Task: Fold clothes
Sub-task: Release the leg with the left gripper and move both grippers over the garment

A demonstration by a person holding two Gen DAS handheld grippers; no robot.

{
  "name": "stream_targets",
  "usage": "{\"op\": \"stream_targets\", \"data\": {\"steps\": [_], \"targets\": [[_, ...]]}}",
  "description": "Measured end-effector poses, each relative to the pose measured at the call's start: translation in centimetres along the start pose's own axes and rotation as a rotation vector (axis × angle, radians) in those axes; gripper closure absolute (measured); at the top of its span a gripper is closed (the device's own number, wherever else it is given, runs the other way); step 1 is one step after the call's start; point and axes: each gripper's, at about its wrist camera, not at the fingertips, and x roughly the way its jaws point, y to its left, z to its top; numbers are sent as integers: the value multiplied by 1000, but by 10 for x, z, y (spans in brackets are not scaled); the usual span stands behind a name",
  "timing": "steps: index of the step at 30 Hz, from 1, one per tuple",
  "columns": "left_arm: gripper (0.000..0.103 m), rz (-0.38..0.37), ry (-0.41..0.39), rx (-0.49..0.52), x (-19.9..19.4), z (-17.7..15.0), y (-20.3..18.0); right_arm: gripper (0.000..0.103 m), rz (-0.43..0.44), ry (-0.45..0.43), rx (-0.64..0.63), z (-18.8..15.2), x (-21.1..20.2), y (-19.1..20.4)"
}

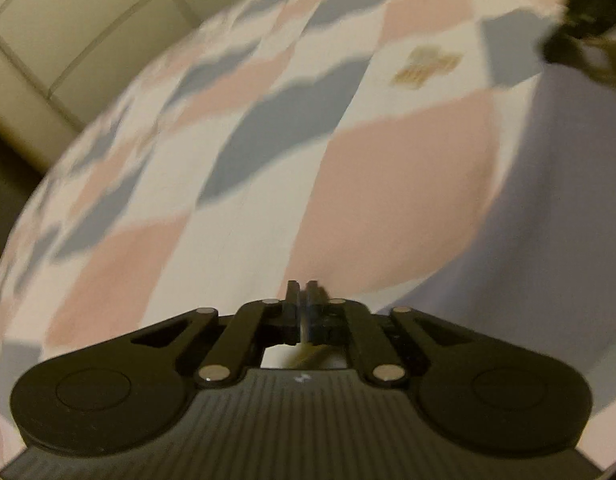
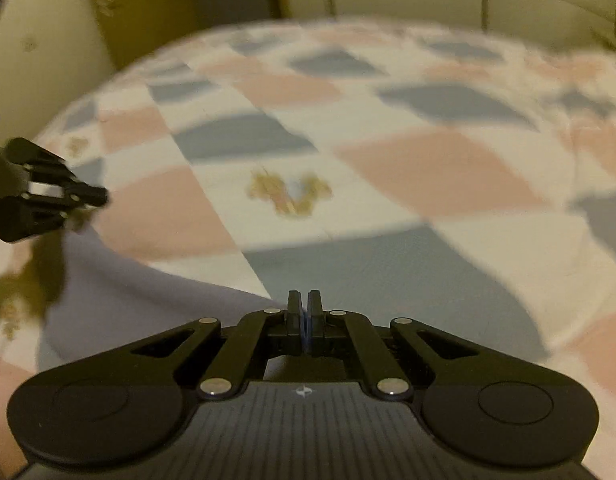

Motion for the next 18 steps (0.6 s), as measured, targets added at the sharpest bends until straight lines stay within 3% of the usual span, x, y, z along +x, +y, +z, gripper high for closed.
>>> {"op": "stream_targets", "data": {"steps": [1,3,4,6,9,13,15,18], "targets": [[97,22,0,-35,1,-1,4,77,-26,19,32,-2,3,0],[95,65,-1,-106,4,-2,13,58,-71,-58,108,-5,-14,-2],[88,76,6,-172,2,-6,22,53,-86,-91,155,-6,-23,-4],[69,65,34,-372,-11,-23,55,52,-16,-131,265,-14,-42,-10],[70,53,80,-598,-24,-49,103,52,83,-143,317,-31,-61,-1],[69,89,140,-751,-29,-74,147,52,147,-88,359,-65,-73,21],[69,117,166,-807,-29,-92,161,52,141,-69,379,-76,-70,30],[69,85,176,-881,-25,-113,171,52,108,-62,436,-97,-71,35]]}}
